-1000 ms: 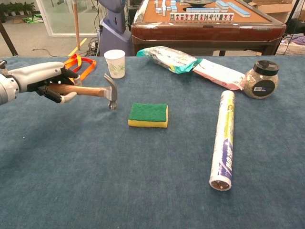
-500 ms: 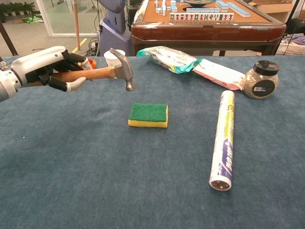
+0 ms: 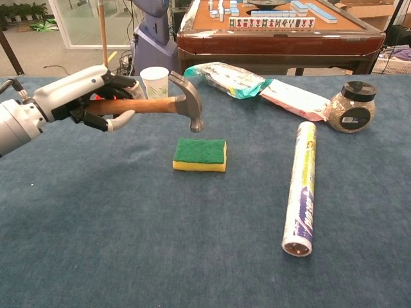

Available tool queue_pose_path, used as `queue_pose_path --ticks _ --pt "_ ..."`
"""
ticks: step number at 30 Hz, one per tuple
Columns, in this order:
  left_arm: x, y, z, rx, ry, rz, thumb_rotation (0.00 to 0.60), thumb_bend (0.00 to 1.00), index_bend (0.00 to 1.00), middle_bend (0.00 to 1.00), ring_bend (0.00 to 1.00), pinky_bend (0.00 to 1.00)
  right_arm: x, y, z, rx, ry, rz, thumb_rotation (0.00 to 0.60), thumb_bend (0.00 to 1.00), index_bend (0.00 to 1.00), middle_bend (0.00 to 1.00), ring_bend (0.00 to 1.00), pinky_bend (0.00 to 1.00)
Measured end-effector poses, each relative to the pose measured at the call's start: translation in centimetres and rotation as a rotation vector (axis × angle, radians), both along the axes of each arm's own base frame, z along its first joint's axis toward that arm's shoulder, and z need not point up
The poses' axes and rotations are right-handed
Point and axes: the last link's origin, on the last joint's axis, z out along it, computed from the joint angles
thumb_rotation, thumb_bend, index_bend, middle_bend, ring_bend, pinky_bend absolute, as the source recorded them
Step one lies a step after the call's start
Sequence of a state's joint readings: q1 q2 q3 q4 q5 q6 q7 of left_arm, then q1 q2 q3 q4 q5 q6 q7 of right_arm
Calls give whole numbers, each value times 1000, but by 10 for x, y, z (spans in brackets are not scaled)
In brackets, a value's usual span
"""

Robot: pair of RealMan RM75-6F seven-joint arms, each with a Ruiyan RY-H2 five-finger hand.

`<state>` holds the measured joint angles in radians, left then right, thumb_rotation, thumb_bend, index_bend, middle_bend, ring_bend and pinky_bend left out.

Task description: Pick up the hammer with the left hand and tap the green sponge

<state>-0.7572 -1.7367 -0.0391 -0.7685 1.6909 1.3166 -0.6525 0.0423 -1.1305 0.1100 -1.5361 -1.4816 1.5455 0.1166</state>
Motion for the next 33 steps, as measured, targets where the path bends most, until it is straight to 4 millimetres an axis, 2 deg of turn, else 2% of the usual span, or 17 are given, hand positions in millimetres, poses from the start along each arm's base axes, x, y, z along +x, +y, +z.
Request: queue_pose_path --ticks 14,21,33 --pt "-4 14 -17 52 149 -31 600 470 727 787 615 815 -1 -1 -1 5 2 -7 600 258 473 504 449 415" --pt "-8 20 -16 48 103 22 600 471 728 788 615 815 -1 -2 -2 10 4 -9 600 258 473 504 449 415" --pt "-16 19 -28 74 223 -10 600 471 731 789 616 816 -1 -2 -4 27 1 -10 600 258 473 504 449 415"
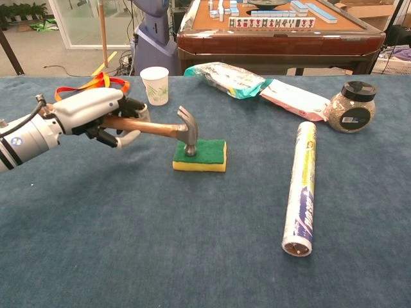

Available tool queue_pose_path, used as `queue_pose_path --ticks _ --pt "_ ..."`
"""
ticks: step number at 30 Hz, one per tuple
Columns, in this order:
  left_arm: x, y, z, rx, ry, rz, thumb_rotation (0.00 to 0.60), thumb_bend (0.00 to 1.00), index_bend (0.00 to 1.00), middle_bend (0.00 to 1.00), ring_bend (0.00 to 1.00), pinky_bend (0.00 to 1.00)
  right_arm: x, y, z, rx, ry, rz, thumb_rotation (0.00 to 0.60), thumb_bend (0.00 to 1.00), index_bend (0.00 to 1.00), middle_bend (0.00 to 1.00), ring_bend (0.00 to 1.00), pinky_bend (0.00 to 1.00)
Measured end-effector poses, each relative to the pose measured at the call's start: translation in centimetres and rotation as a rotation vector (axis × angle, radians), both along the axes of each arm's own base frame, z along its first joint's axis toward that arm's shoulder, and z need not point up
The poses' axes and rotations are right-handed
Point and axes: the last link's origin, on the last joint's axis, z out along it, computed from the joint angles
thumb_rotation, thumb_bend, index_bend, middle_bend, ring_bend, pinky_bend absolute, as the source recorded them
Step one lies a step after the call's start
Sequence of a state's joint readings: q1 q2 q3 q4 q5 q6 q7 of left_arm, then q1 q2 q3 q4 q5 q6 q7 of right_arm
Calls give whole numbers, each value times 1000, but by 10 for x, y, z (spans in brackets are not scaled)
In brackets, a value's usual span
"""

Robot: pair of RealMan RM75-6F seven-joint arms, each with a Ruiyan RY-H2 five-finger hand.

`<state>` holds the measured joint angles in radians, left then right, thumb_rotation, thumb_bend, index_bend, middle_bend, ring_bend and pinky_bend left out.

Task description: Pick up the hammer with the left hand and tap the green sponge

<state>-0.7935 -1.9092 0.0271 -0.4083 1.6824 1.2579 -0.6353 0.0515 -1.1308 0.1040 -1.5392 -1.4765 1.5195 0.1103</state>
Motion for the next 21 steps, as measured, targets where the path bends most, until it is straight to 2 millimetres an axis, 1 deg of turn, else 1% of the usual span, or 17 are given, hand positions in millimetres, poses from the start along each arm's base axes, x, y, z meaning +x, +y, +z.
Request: queue_pose_path --ticks 4,10,13,17,21 --pt "-2 0 -1 -3 -3 8 600 471 731 790 617 816 0 0 0 -2 0 1 600 258 473 504 449 415" --pt "3 2 9 -7 -142 44 600 471 731 791 617 816 0 1 1 -4 -1 2 600 258 473 504 449 415" --pt "7 1 13 -7 -177 39 600 470 731 791 617 816 1 1 0 -2 -1 4 600 257 473 504 449 415" --pt "9 -1 12 -14 -174 32 600 471 732 791 617 815 1 1 0 -1 -1 5 600 258 473 504 449 415" --pt "7 -3 4 -15 -109 17 600 471 732 791 617 816 1 1 1 -2 -2 3 600 258 473 504 449 415"
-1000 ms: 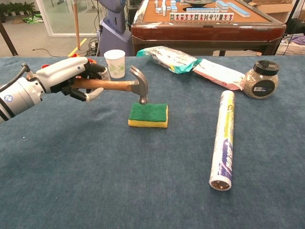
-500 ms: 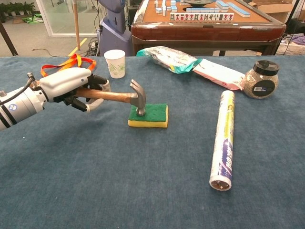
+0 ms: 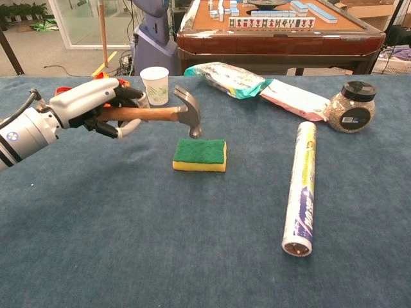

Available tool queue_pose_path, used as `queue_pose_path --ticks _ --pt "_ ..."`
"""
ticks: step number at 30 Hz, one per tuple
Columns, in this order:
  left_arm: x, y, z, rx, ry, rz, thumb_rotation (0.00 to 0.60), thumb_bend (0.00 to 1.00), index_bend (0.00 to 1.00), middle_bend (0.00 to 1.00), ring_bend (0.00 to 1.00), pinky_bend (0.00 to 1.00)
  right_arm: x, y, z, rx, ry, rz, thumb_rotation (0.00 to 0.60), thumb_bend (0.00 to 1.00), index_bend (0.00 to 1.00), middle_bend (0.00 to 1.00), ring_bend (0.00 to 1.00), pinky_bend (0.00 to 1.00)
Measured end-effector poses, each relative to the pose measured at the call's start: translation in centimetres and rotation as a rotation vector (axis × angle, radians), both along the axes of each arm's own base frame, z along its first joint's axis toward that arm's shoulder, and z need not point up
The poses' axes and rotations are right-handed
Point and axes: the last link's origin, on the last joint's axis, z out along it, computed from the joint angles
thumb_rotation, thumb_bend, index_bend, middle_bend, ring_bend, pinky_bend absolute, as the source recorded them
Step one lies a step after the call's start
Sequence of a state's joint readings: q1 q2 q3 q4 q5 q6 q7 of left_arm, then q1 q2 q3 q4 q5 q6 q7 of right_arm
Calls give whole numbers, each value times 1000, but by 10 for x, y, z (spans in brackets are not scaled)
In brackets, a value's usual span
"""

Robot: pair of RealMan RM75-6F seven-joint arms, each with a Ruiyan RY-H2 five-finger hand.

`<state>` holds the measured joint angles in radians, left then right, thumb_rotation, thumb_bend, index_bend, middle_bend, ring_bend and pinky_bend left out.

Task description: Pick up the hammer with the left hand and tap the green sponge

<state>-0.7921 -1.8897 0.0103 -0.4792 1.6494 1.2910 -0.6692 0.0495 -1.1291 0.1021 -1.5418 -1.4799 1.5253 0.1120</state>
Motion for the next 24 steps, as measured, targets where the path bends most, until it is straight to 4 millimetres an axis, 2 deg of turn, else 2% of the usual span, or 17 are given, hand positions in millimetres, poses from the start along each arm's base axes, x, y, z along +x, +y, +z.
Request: queue_pose_path --ticks 9,18,24 --pt "-7 2 -16 -10 114 16 600 471 735 797 618 816 -1 -1 0 5 -1 -6 600 258 473 504 449 415" --pt "-7 5 6 26 18 13 600 471 734 797 618 816 0 0 0 6 -2 -4 600 258 473 504 449 415" --pt "-19 7 22 43 31 42 600 471 734 797 618 816 0 0 -1 8 -3 -2 600 258 473 504 449 415"
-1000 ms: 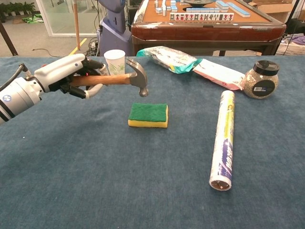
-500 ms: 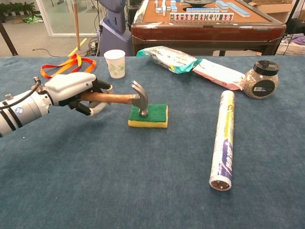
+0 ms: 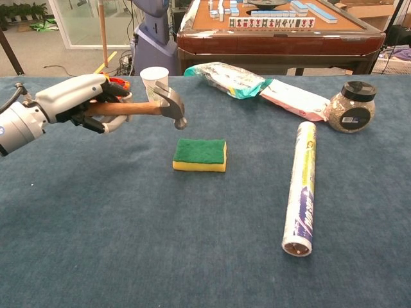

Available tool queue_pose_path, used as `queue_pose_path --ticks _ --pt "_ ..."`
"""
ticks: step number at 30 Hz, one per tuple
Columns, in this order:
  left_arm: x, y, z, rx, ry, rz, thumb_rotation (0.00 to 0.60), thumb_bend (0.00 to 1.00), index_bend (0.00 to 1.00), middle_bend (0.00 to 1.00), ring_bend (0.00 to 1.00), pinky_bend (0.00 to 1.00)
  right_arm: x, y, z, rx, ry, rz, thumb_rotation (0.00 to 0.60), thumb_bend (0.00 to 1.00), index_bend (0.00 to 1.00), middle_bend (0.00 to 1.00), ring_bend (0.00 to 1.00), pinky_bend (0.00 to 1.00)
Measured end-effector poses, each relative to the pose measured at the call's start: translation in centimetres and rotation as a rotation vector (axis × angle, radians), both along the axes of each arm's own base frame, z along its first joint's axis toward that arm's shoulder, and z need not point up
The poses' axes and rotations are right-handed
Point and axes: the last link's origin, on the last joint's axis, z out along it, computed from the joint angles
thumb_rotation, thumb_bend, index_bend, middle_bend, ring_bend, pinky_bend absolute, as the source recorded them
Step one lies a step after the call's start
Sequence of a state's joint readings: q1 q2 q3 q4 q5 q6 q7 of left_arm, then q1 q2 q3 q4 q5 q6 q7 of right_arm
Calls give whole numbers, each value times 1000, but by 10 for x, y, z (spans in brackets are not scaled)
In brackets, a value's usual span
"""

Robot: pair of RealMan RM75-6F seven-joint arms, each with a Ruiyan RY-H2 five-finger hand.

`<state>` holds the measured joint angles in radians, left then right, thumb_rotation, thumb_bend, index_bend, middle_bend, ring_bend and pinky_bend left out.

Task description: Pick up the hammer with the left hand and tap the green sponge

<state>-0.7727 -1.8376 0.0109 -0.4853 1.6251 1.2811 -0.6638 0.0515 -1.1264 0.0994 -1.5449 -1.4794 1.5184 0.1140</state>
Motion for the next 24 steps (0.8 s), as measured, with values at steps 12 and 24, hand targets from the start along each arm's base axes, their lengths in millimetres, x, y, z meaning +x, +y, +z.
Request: queue_pose_path --ticks 12,24 --pt "-36 2 6 26 116 110 600 470 724 793 613 816 0 -1 -1 6 4 -2 600 258 473 504 449 415" --pt "-46 -1 2 28 151 154 600 468 640 709 563 816 0 0 -1 5 2 -2 600 258 473 504 449 415"
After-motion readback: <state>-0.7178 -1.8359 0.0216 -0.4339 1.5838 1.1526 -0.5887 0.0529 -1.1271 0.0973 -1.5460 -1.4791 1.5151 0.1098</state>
